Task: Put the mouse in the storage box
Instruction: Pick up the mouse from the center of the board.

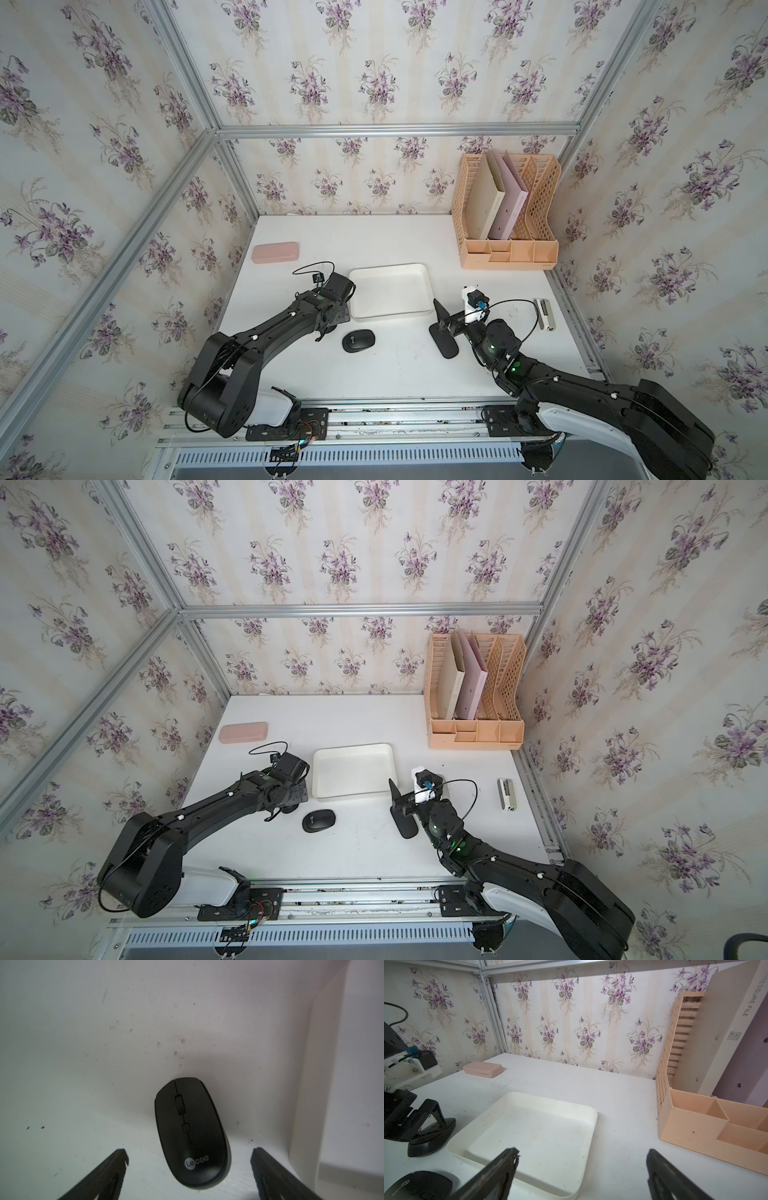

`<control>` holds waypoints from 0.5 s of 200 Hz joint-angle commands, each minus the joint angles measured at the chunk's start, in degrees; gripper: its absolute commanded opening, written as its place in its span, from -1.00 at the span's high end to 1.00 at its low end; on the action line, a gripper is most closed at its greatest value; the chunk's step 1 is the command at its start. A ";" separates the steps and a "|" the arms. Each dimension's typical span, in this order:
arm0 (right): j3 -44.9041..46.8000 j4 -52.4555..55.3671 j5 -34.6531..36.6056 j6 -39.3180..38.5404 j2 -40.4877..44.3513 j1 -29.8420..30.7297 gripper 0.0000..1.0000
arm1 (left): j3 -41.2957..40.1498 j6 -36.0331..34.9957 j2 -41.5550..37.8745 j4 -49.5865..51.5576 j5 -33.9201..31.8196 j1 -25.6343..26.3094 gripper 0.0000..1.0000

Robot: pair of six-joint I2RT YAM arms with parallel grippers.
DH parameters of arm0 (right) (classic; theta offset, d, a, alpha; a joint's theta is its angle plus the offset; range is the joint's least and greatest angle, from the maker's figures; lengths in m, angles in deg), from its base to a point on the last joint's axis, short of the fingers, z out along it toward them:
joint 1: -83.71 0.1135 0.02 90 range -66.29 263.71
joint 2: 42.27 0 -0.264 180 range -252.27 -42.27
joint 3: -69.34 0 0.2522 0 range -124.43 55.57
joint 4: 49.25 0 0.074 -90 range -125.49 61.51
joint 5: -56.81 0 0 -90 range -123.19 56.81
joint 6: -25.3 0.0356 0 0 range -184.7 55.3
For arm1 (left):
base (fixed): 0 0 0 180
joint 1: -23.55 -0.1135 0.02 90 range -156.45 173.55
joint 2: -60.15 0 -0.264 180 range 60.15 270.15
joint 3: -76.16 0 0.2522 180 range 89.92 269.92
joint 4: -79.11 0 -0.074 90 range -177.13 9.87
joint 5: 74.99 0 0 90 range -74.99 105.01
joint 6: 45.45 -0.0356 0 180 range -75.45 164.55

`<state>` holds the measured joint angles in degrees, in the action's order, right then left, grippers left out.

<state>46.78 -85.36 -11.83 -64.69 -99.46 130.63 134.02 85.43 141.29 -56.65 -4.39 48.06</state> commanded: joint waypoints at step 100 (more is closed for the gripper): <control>-0.52 -3.60 -2.93 0.08 -3.19 0.11 -1.00 | -2.35 -2.08 7.85 -9.55 6.55 -3.86 -0.48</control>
<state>46.45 -86.76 -14.78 -64.66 -102.34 130.63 131.68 84.89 148.55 -67.06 0.47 44.26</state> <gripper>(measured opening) 0.998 0.799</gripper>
